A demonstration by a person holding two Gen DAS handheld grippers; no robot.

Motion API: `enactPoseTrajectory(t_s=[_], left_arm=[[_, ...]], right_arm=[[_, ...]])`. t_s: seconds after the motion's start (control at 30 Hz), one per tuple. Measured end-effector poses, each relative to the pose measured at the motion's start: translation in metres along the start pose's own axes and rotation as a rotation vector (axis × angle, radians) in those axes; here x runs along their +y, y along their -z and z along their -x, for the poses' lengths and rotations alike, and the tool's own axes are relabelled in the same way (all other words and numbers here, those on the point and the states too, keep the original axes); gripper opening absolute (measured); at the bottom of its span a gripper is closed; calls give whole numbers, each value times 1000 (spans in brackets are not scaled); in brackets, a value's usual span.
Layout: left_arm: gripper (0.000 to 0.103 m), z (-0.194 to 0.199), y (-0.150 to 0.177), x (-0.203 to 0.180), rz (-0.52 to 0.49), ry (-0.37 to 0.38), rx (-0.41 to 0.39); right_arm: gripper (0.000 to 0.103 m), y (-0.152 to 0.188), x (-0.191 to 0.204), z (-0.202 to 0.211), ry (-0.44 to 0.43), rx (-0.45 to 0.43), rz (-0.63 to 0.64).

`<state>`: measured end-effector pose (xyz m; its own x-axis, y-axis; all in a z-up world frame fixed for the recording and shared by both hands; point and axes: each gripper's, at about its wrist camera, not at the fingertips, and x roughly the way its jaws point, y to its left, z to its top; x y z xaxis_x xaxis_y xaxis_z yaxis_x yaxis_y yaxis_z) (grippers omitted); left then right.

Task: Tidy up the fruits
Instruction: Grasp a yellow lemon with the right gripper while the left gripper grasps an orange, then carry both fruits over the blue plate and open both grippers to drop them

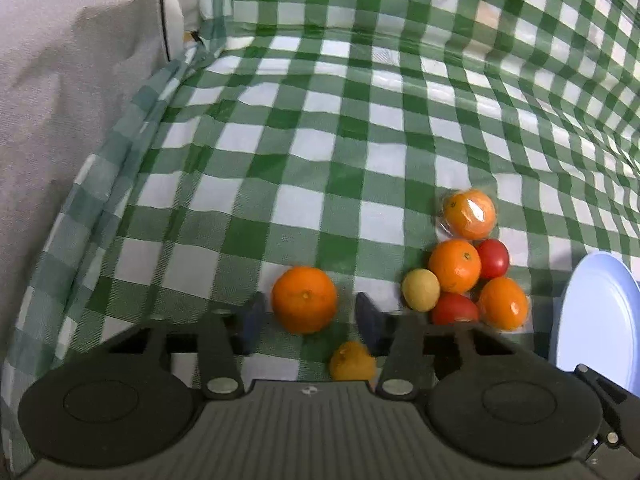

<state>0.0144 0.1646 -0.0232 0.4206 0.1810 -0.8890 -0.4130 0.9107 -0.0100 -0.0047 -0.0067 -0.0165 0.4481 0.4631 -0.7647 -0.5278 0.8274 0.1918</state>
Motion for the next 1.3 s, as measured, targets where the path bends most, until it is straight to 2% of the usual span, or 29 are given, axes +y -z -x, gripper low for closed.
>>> enactPoseTrajectory(t_s=[0.03,0.27,0.6,0.87,1.03,1.3], left_arm=[[38,1,0,0,-1,-2,-5],[38,7,-2,-7,-14,36,-27],[36,13,-5,-13,-12,127,-56],[36,23,-11,-8,39,263,-95],[36,27,-11,-12,39,295,-111],[36,30,-7,-37,-10,294,-97]], right_arm=[[28,-1,0,1,-1,-4,2],[29,-1,-5,18,2,-39,0],[28,-2,-23,29,26,-75,-34],[28,-6,-41,42,66,-147,-93],[28,-7,-56,48,90,-174,-132],[28,-7,-80,58,133,-194,-166]])
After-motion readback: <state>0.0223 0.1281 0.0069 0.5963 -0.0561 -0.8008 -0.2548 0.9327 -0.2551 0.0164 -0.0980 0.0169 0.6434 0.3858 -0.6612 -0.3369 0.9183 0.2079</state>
